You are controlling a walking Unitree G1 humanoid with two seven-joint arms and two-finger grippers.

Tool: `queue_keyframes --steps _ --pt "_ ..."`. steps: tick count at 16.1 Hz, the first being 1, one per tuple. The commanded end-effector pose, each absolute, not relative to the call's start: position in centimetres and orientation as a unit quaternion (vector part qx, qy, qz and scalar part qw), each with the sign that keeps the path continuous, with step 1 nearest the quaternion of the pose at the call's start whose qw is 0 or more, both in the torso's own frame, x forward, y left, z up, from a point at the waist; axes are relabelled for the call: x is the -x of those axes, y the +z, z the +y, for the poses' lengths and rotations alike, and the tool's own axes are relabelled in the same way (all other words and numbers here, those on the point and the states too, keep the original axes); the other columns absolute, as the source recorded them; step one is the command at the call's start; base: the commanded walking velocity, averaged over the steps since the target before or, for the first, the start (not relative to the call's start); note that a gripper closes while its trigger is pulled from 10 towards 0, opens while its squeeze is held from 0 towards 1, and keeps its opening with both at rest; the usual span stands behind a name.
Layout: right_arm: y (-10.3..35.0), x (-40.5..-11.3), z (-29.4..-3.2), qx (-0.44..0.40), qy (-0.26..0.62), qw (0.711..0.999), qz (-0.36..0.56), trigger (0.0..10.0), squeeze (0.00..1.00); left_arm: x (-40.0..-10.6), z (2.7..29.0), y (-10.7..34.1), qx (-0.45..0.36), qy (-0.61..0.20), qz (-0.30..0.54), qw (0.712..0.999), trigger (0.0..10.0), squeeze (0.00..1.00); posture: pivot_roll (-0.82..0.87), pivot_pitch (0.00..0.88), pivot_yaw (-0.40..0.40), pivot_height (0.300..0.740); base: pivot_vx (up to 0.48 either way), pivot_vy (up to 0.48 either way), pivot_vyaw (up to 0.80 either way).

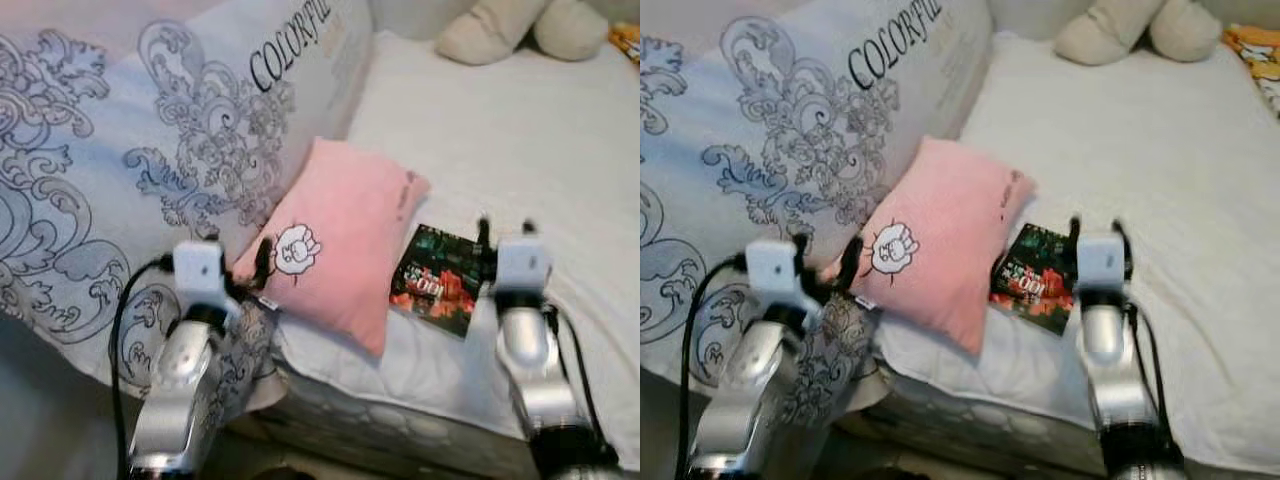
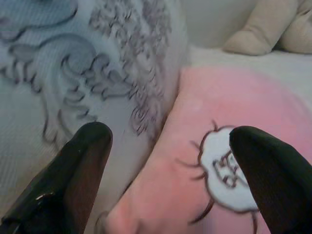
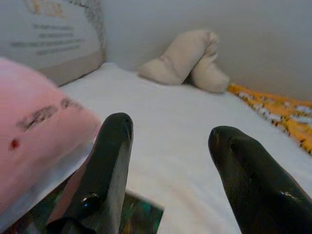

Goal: Clean up the room

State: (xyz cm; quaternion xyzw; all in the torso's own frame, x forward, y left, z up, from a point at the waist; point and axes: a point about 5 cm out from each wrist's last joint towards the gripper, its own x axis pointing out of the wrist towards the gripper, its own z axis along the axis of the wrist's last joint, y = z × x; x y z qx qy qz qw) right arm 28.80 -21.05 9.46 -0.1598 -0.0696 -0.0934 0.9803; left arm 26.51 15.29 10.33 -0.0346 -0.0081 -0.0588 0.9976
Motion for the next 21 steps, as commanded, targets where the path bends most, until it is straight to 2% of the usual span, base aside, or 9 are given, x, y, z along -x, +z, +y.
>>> queue_keyframes --steps 1,3,8,14,21 --pt "10.0 -27.4 -19.3 0.130 -0.043 0.986 -0.097 10.0 0.00 -25.8 16.1 10.1 0.023 -0.056 -0.013 0.998 10.0 0.00 -0.16 0.000 0.120 0.740 0.000 0.000 0.00" --pt "8.9 -26.2 -18.8 0.118 -0.024 0.990 -0.070 10.0 0.00 -25.4 16.0 9.3 0.026 -0.073 -0.006 0.997 10.0 0.00 -0.16 0.000 0.127 0.740 0.000 -0.240 0.00" --pt "9.8 -27.9 -18.7 0.137 -0.010 0.988 -0.071 10.0 0.00 -26.9 14.9 10.3 0.049 -0.092 -0.030 0.994 10.0 0.00 -0.18 0.000 0.145 0.740 0.000 -0.480 0.00" --pt "9.3 -27.8 -18.4 0.105 -0.009 0.992 -0.062 10.0 0.00 -26.8 15.0 9.3 0.065 -0.095 -0.017 0.993 10.0 0.00 -0.18 0.000 0.149 0.740 0.000 -0.480 0.00" --pt "9.1 -28.3 -17.9 0.120 -0.001 0.991 -0.056 10.0 0.00 -27.3 14.4 9.4 0.070 -0.108 -0.019 0.991 10.0 0.00 -0.19 0.000 0.155 0.740 0.000 -0.480 -0.63"
